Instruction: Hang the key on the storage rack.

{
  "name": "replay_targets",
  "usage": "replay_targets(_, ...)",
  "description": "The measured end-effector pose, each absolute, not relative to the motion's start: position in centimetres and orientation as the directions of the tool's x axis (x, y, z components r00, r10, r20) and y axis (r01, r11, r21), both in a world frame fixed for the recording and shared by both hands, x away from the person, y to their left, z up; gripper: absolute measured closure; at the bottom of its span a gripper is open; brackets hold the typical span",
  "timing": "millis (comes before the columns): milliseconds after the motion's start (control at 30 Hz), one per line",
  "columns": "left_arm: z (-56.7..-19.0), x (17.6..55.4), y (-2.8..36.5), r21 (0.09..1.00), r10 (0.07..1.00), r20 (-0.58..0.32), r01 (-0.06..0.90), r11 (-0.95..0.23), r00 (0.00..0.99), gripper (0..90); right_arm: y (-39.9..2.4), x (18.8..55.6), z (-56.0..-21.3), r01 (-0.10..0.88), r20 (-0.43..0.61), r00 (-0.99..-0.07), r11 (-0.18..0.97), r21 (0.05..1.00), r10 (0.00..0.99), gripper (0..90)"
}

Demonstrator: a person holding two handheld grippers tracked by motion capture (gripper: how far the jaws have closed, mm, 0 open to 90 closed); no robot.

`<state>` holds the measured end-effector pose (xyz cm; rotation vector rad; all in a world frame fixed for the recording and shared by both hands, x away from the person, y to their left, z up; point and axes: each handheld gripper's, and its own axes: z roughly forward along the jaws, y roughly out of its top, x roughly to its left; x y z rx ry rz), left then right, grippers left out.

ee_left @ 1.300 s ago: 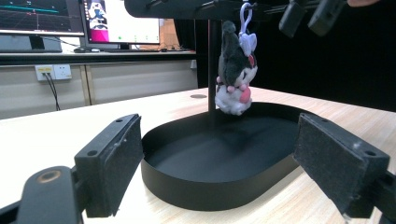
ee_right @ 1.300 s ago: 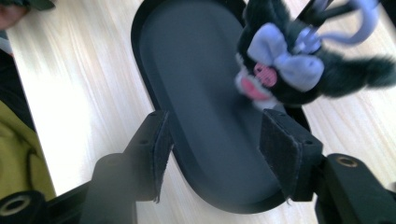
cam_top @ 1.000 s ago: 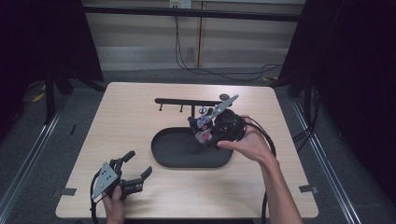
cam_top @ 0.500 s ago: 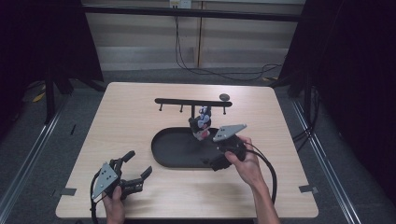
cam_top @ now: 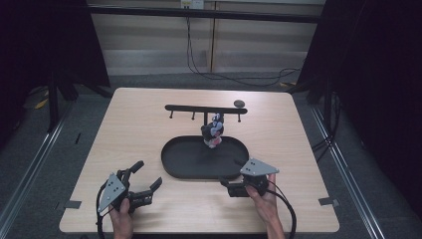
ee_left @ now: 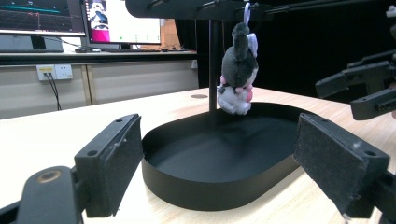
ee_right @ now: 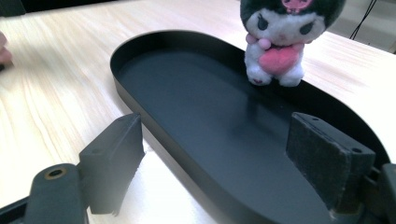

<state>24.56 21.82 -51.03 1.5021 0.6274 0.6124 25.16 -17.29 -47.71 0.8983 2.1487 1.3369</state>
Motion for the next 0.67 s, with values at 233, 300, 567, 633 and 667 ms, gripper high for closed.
replay_targets(233,-51.0,24.6,21.8,1.000,0.711,0.000,0.016,-0.016,0.704,15.5,-17.8,23.9,-49.7,0.225,0.003,-0.628,0.178,0.958,0.778,14.2)
replay_targets(300,-51.0,24.6,21.8,1.000,0.711,-0.001,0.016,-0.015,0.703,15.5,-17.8,23.7,-50.3,0.207,0.021,-0.617,0.136,0.969,0.787,14.2)
replay_targets(567,-51.0,24.6,21.8,1.000,0.711,-0.001,0.016,-0.014,0.703,15.5,-18.6,21.7,-51.0,0.039,0.018,-0.572,0.006,0.999,0.820,12.9)
replay_targets(633,-51.0,24.5,21.8,1.000,0.710,-0.005,0.017,-0.010,0.704,15.5,-18.9,21.4,-51.2,0.015,0.026,-0.568,-0.022,1.000,0.823,12.1)
replay_targets(667,-51.0,24.6,21.8,1.000,0.709,-0.002,0.016,-0.013,0.705,15.5,-18.8,21.3,-51.2,0.007,0.018,-0.562,-0.017,1.000,0.827,12.2)
